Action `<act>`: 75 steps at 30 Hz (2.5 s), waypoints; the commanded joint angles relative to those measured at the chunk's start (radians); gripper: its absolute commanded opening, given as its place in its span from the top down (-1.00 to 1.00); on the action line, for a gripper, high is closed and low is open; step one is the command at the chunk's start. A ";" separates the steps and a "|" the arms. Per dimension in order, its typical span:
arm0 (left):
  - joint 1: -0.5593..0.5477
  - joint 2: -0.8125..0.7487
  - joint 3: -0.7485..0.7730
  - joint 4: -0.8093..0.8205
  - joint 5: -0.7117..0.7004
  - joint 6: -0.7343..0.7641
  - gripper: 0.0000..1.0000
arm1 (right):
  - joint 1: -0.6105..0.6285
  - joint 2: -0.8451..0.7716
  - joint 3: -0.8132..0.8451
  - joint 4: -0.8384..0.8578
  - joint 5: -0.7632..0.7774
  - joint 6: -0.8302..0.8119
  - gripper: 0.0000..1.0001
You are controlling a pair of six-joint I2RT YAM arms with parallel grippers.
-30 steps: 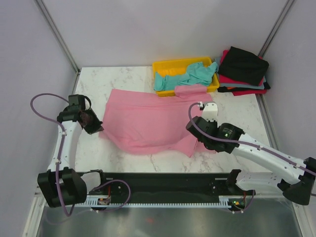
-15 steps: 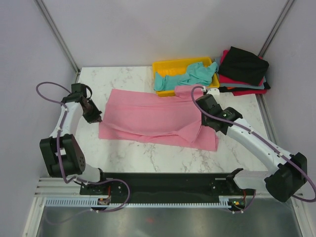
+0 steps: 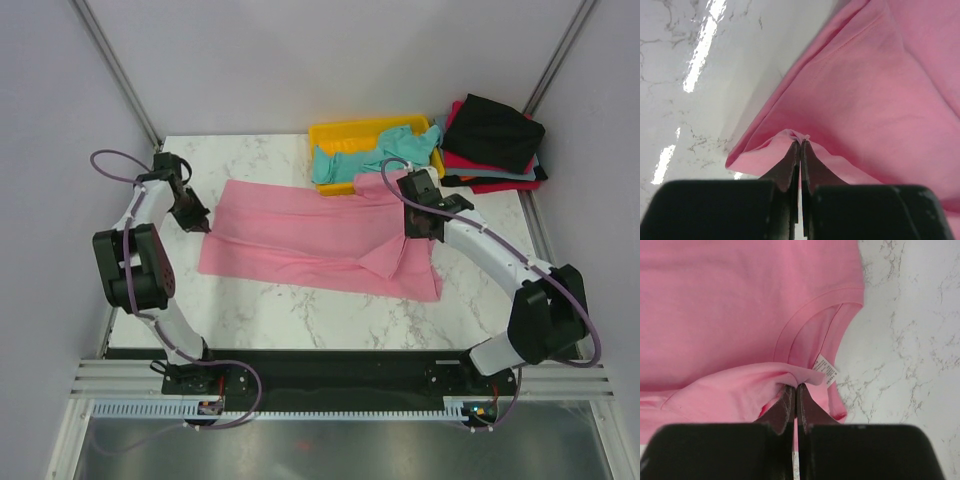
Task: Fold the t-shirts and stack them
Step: Fold the tshirt
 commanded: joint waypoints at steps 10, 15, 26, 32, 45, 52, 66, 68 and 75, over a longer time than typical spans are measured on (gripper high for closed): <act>0.003 0.072 0.142 -0.006 0.005 0.035 -0.07 | -0.157 0.286 0.158 0.091 -0.087 -0.046 -0.45; 0.010 -0.101 0.076 -0.009 -0.162 -0.002 -0.29 | -0.234 0.230 0.118 0.139 -0.206 -0.002 -0.52; 0.047 -0.462 -0.450 0.203 0.023 -0.186 -0.27 | -0.275 -0.336 -0.444 0.276 -0.423 0.259 -0.51; 0.049 -0.476 -0.588 0.290 0.001 -0.249 -0.29 | -0.275 -0.477 -0.605 0.256 -0.447 0.326 -0.43; 0.050 -0.447 -0.731 0.503 -0.048 -0.339 -0.27 | -0.275 -0.430 -0.694 0.290 -0.393 0.311 -0.36; 0.049 -0.340 -0.731 0.606 -0.049 -0.364 0.00 | -0.275 -0.344 -0.667 0.327 -0.367 0.288 0.18; 0.047 -0.557 -0.779 0.440 -0.037 -0.370 0.96 | -0.465 -0.333 -0.602 0.321 -0.157 0.247 1.00; 0.047 -0.625 -0.803 0.397 -0.026 -0.373 0.96 | -0.513 -0.336 -0.608 0.322 -0.181 0.248 1.00; 0.027 -0.774 -0.840 0.265 0.011 -0.362 0.96 | -0.565 -0.448 -0.647 0.261 -0.229 0.317 1.00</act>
